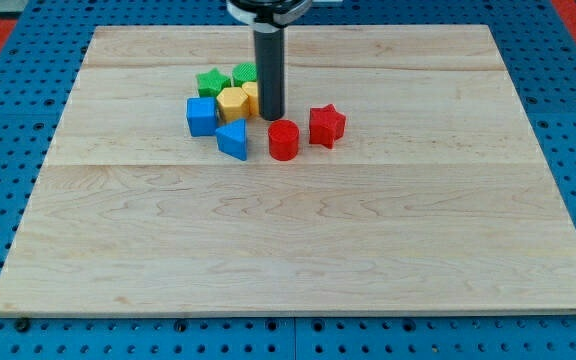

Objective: Slide the blue cube towards the center left

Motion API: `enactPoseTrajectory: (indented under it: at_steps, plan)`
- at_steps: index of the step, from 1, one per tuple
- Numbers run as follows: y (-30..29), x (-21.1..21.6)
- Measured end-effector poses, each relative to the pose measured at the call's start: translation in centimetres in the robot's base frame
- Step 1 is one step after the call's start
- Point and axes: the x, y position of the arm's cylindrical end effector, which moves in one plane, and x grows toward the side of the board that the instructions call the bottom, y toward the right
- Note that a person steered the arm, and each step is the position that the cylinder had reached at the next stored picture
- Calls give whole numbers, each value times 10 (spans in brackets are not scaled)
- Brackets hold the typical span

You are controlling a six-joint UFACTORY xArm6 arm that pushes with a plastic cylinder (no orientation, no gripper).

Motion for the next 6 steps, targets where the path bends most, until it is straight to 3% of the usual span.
enactPoseTrajectory:
  at_steps: [1, 3, 4, 6]
  plan:
    - [0, 11]
    - [-38, -28]
    - [-37, -16]
    - [-104, 8]
